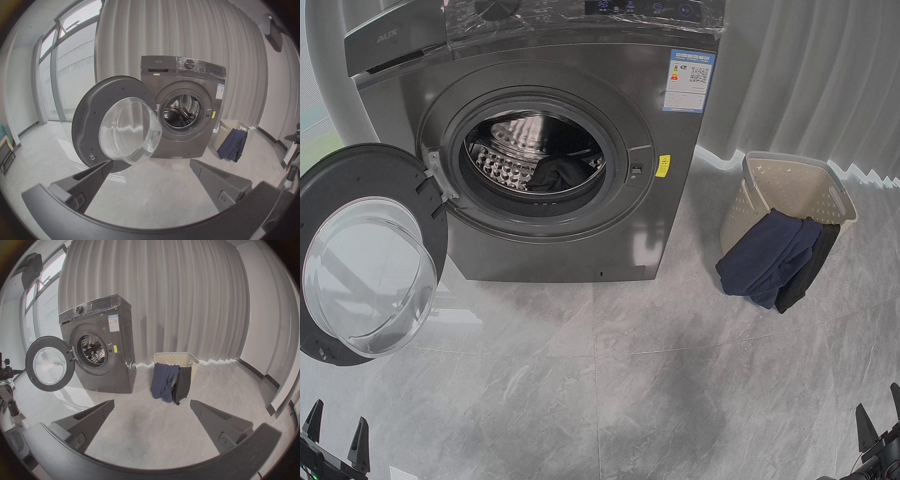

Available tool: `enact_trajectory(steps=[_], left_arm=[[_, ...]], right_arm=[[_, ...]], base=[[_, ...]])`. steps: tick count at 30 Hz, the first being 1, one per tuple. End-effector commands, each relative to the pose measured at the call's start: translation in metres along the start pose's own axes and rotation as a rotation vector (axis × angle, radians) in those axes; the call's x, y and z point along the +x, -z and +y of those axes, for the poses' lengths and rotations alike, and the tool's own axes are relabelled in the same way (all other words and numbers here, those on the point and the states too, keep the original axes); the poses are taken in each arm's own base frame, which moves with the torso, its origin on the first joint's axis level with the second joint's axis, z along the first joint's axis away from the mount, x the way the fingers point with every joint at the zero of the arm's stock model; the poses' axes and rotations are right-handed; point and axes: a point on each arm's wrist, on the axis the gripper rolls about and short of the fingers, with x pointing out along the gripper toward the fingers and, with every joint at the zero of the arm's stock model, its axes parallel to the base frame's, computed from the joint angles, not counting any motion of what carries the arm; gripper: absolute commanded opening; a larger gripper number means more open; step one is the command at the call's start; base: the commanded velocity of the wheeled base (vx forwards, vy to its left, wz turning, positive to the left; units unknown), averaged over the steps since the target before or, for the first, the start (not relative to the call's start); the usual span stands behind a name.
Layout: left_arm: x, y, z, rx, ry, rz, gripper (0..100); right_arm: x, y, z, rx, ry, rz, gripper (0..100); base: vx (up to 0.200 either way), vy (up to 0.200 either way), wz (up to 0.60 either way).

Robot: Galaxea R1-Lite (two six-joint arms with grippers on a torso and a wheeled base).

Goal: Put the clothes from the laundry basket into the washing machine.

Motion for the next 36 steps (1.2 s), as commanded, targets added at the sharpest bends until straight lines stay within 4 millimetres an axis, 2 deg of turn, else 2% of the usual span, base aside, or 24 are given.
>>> enact_trajectory(steps=[1,5,7,11,36], left_arm=[[-0.0002,0.0013,0.0015,0.035,-0.069,-0.001,100],[0.0001,0.0026,0.0004,0.015,-0.011,0.000,100],[0.0005,0.0072,-0.0023,0.030,0.111,0.033,100],[0.0004,0.0072,-0.0022,0.039,0.109,0.031,100],[0.0005,0.0072,-0.0016,0.032,0.084,0.033,100]], right_arm=[[0.0004,0.0050,-0.0001,0.000,0.001,0.004,100],[0.0004,0.0052,0.0000,0.000,0.000,0.006,100],[0.0004,0.0052,-0.0001,0.000,0.001,0.006,100],[0.0004,0.0052,0.0000,0.000,0.000,0.006,100],[0.0004,0.0052,0.0000,0.000,0.000,0.006,100]], base=[[0.000,0.000,0.00],[0.000,0.000,0.00],[0.000,0.000,0.00],[0.000,0.000,0.00],[0.000,-0.200,0.00]])
